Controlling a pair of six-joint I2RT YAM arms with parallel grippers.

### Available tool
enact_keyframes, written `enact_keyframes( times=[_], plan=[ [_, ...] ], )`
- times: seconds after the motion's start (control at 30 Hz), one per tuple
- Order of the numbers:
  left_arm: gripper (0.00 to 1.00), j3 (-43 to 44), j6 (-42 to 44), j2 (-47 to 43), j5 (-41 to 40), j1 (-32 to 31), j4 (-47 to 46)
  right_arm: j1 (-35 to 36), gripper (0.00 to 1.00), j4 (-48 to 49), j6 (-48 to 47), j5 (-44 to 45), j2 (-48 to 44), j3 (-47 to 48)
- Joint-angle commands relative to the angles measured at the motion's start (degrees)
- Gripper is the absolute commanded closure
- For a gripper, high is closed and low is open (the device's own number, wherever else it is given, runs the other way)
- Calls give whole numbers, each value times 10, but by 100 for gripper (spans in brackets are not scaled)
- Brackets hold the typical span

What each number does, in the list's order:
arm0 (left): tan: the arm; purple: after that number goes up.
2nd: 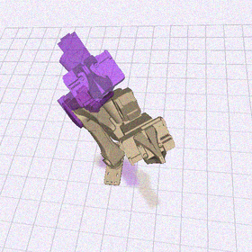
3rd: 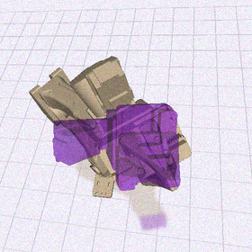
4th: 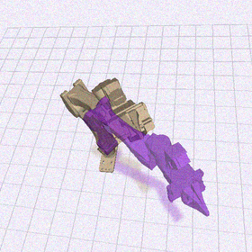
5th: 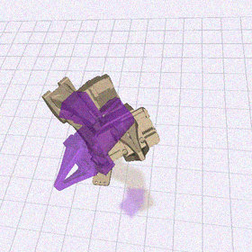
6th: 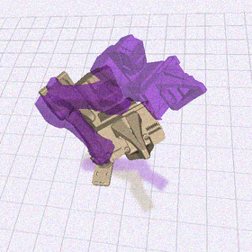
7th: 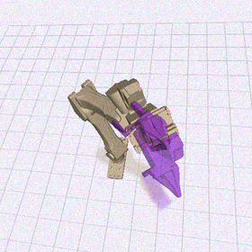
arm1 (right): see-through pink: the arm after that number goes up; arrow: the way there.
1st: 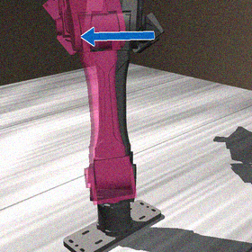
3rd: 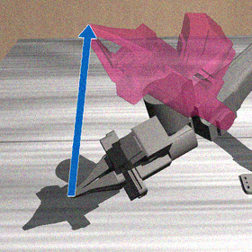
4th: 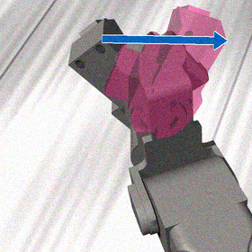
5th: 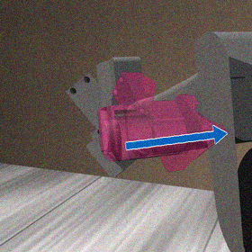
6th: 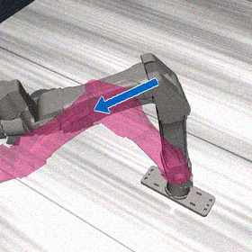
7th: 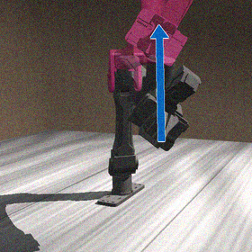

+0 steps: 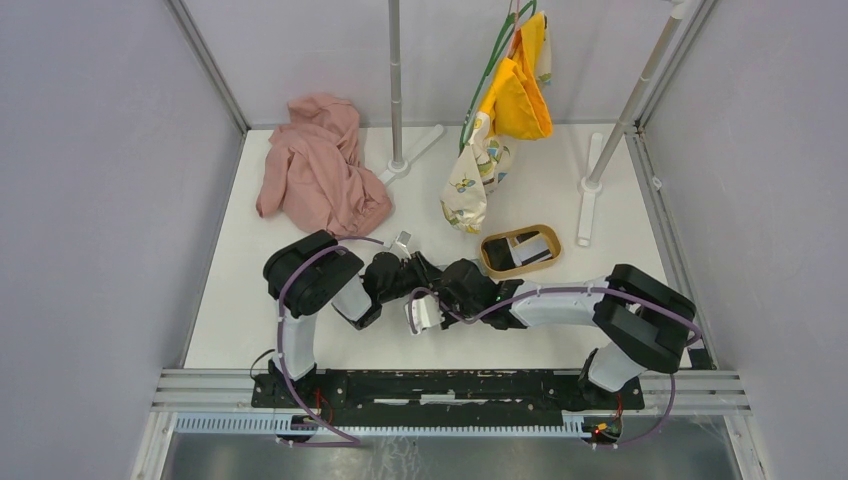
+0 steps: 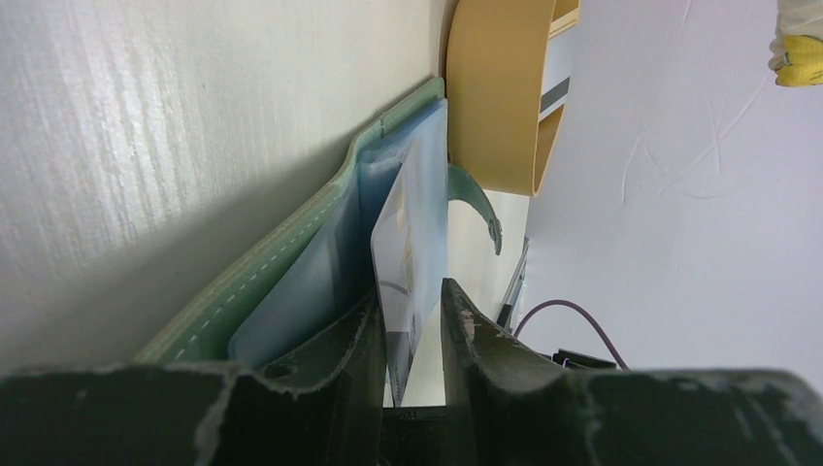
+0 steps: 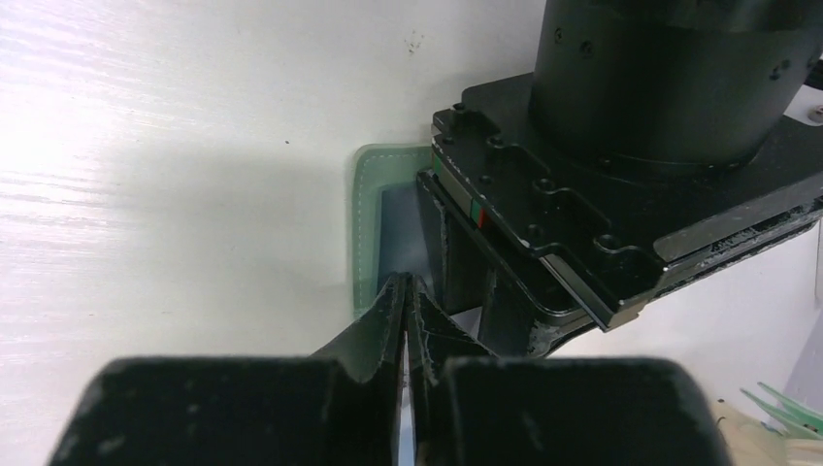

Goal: Put the credit cards into the card holder
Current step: Insert the credit card into the card holder.

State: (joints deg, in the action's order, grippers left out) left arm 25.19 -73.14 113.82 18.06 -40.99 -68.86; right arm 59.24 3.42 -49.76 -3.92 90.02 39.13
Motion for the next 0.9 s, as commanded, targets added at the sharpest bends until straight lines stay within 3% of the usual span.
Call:
enact_keyframes(
  times=[0.0, 0.67, 0.73, 0.87],
  plan=[
    [66, 3, 35, -9, 2, -4, 43, 3, 94, 13, 10, 54, 7, 26],
    [60, 6, 53, -33, 10, 9, 71, -79, 96, -47, 25, 41, -22, 33],
    [60, 6, 61, -42, 10, 9, 78, -88, 95, -67, 37, -7, -27, 42],
    [59, 9, 78, -74, 6, 9, 103, -124, 88, -125, 51, -206, -64, 63]
  ],
)
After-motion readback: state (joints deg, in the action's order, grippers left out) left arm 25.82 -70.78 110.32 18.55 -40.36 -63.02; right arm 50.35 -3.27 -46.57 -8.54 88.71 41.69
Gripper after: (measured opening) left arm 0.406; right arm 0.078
